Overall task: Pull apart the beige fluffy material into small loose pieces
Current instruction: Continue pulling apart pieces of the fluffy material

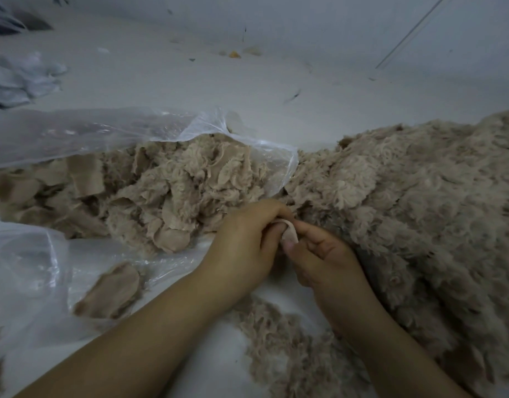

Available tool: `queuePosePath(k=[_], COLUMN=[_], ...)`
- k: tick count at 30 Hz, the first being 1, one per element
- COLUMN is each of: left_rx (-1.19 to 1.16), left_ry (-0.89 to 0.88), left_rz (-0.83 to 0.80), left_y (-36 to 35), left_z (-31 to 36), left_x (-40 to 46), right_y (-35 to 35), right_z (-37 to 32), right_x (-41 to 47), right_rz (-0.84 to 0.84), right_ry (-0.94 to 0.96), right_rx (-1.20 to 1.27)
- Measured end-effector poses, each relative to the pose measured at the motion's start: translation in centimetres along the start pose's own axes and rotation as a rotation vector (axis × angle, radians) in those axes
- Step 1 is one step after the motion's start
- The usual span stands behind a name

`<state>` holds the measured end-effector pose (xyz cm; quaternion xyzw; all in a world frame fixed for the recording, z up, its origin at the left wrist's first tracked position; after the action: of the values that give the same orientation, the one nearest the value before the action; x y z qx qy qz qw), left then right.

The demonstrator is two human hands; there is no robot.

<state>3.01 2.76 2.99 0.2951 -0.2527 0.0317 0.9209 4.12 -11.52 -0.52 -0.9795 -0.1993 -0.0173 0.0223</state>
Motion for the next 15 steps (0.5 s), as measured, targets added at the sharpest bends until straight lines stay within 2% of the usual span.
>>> queuePosePath(k=[4,8,12,15], left_rx=[-0.110,-0.063,0.006,-0.246], left_ry=[0.131,0.209,0.210,0.328], left_rz=[0.102,0.175,0.199,0.178], left_y=[0.0,0.1,-0.1,-0.2], left_z=[-0.8,-1.6,-1.8,-1.8], left_x=[-0.2,0.0,0.1,0.2], right_y=[0.3,0.4,0.4,0.6], right_z=[0.3,0.5,0.6,0.8], right_x=[0.2,0.2,0.1,0.2], right_rz=[0.087,0.106,0.107,0.118], right_ry=[-0.057,-0.059,-0.053,-0.061], right_rx=[0.003,0.064,0.105,0.087])
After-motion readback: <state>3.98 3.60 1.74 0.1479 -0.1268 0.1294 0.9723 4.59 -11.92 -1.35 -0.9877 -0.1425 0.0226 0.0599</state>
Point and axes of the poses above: each hand's wrist, its own x-axis towards the middle knuckle, its own y-axis out of the back of the hand, z = x × y, the point moved 2 cm from there along x, towards the middle knuckle, and after that the axes turned 1 degree about -y, right-handed, at the moved point
